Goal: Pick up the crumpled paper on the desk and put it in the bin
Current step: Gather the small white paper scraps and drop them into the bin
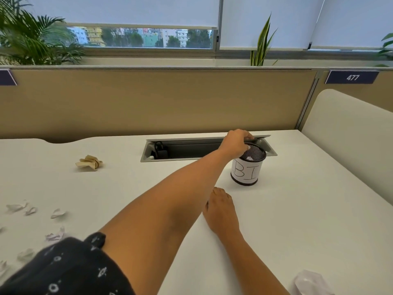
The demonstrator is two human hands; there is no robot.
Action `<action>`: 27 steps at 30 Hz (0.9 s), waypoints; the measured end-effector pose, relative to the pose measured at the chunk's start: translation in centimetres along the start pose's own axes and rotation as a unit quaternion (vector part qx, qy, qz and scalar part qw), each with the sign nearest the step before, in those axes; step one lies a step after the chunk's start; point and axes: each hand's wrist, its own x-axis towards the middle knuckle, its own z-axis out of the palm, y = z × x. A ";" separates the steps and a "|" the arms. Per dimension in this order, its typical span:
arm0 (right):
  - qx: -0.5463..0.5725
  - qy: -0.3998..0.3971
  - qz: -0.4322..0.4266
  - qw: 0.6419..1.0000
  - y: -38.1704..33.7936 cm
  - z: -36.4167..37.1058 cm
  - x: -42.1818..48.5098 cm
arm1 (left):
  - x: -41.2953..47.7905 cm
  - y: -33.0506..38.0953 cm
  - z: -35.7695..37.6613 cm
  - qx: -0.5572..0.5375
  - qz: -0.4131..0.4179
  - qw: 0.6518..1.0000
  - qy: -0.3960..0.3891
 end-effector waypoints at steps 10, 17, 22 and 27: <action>-0.005 -0.029 0.019 0.999 -0.9 -0.6 -0.9 | -8.4 -3.2 1.5 -0.046 -0.066 0.989 0.126; 0.008 -0.073 0.016 0.997 -2.3 -1.4 -3.4 | -19.3 -8.1 0.6 0.008 -0.162 0.974 0.156; 0.006 -0.092 0.002 0.996 -4.1 -2.2 -5.5 | -26.8 -10.2 -1.1 0.163 -0.138 0.972 0.095; 0.025 -0.115 -0.014 0.993 -6.1 -3.1 -7.8 | -32.7 -11.1 -2.4 0.201 -0.139 0.965 0.095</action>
